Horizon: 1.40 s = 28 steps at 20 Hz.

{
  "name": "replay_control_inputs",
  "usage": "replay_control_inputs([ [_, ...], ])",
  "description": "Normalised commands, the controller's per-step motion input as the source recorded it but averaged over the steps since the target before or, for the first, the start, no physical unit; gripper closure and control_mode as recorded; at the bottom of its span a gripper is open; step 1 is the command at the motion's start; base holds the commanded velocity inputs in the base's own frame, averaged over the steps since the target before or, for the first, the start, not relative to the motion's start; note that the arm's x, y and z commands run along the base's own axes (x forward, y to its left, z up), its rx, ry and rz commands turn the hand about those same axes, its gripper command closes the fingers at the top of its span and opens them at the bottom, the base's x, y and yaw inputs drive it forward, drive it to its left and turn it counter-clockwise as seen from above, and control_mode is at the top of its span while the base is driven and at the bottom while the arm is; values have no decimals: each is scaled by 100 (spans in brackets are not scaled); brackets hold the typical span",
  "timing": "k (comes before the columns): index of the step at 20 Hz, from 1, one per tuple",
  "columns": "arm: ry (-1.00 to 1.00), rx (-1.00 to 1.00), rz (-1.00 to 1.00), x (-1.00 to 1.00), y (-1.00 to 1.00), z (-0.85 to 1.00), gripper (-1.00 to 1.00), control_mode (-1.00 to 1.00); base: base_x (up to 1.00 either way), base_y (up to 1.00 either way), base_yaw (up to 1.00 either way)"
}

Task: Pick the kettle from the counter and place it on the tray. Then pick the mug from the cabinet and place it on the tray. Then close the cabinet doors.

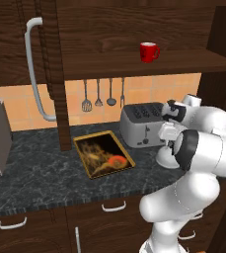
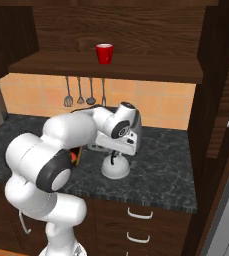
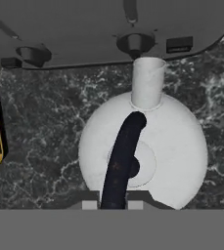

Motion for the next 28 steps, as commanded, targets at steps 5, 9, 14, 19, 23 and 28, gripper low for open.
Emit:
replay_control_inputs([
  [5,0,0,0,-17,96,77,100,-100,0,0,0],
  [9,-4,0,0,-32,100,88,100,-100,0,0,0],
  [14,-9,-1,0,-22,100,20,100,-100,0,0,0],
  [19,-16,-2,0,-14,100,-9,100,-100,0,0,0],
  [23,-19,0,0,33,100,-5,100,-100,0,0,0],
  [28,-6,0,-1,67,86,-4,100,-100,0,0,0],
])
